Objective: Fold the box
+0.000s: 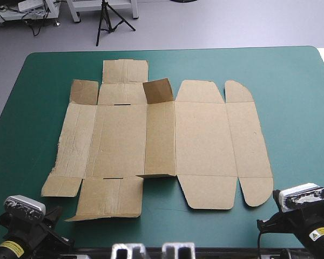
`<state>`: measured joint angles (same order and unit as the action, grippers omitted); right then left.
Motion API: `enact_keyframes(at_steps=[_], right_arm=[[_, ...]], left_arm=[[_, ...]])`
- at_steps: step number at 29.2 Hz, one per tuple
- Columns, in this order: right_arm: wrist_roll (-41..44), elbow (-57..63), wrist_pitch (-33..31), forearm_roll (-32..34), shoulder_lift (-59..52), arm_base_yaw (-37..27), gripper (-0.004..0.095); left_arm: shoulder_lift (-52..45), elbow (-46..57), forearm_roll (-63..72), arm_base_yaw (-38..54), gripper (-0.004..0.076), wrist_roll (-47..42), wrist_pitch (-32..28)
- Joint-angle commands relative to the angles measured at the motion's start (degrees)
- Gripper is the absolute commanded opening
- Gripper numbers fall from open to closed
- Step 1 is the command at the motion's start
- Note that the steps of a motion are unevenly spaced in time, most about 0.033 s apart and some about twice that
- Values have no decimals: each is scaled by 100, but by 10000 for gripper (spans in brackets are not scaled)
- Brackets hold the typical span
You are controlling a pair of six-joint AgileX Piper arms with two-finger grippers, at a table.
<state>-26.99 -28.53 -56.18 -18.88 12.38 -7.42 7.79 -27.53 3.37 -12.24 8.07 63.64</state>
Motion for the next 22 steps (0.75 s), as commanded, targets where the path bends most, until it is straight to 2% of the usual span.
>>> enact_keyframes(at_steps=[1, 22], right_arm=[[-9, -119, 320, -139, 79, -3, -18], [-9, -119, 320, -139, 79, -3, -18]], left_arm=[[78, -126, 53, -49, -8, -34, -365], [213, -336, -178, -49, -8, 65, -355]])
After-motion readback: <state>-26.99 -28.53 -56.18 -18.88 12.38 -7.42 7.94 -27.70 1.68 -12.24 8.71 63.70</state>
